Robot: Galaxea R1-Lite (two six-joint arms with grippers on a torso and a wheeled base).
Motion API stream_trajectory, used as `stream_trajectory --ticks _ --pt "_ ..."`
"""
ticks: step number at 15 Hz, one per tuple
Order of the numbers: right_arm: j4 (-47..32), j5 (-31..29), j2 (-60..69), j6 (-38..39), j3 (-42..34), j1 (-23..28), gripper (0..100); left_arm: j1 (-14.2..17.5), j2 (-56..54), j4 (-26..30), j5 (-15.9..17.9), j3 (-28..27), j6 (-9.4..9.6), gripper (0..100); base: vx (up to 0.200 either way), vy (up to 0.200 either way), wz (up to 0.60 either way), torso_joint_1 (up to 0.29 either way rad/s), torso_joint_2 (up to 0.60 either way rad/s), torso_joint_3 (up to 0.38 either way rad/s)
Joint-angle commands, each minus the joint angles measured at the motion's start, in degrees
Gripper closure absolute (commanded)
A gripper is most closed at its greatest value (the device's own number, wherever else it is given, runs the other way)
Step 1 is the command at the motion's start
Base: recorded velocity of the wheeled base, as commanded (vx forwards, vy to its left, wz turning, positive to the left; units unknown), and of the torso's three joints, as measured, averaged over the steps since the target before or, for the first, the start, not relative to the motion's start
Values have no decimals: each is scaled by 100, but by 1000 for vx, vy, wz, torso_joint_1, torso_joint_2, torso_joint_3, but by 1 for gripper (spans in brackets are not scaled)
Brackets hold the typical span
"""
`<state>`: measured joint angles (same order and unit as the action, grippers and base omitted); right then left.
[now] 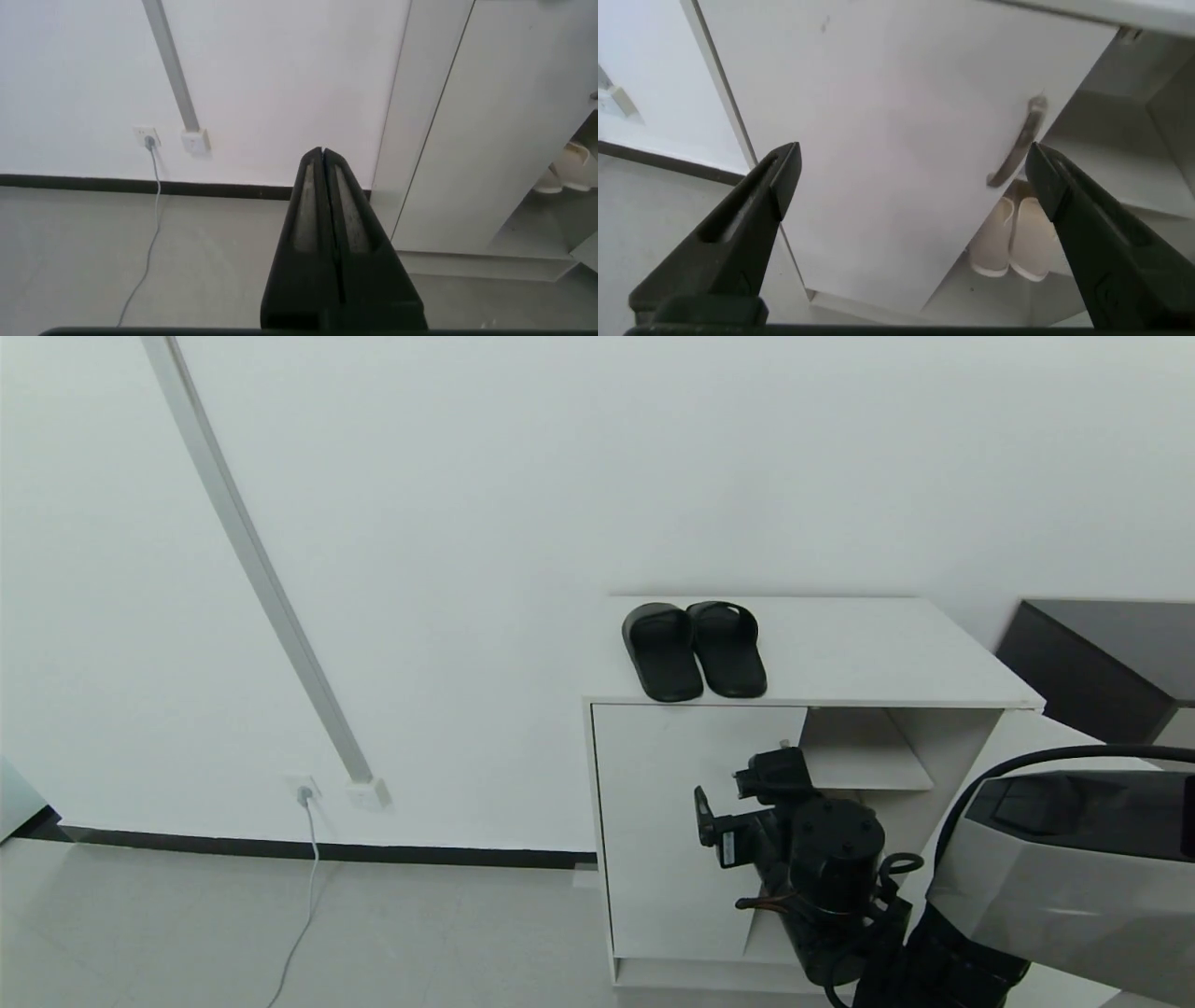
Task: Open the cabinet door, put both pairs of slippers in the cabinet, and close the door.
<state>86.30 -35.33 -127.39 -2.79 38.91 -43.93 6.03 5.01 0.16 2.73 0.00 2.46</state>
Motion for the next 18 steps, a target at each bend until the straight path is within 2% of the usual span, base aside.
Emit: stream_trajectory --ticks 1,8,10,13,15,16,17,18 --pt "1 0 -23 -2 2 -1 0 3 9 2 -1 0 0 100 0 0 0 256 -603 -339" --pt "63 17 -163 -2 161 122 0 3 9 2 -1 0 0 100 0 0 0 210 -454 -252" --pt "19 360 -84 42 161 96 0 3 9 2 -1 0 0 100 0 0 0 171 -373 -198" --pt "-1229 501 -23 262 934 113 0 3 9 2 -1 0 0 100 0 0 0 170 -362 -191" --pt "-3145 536 443 727 1795 122 0 3 9 2 -1 0 0 100 0 0 0 63 -134 -73" --pt "-3787 536 522 991 2244 122 0 3 9 2 -1 -9 0 100 0 0 0 0 0 0" --pt "-4341 536 549 1255 2569 104 0 3 9 2 -1 -9 0 100 0 0 0 0 0 0" --pt "-4437 536 540 1395 2674 104 0 3 9 2 -1 0 0 100 0 0 0 0 0 0"
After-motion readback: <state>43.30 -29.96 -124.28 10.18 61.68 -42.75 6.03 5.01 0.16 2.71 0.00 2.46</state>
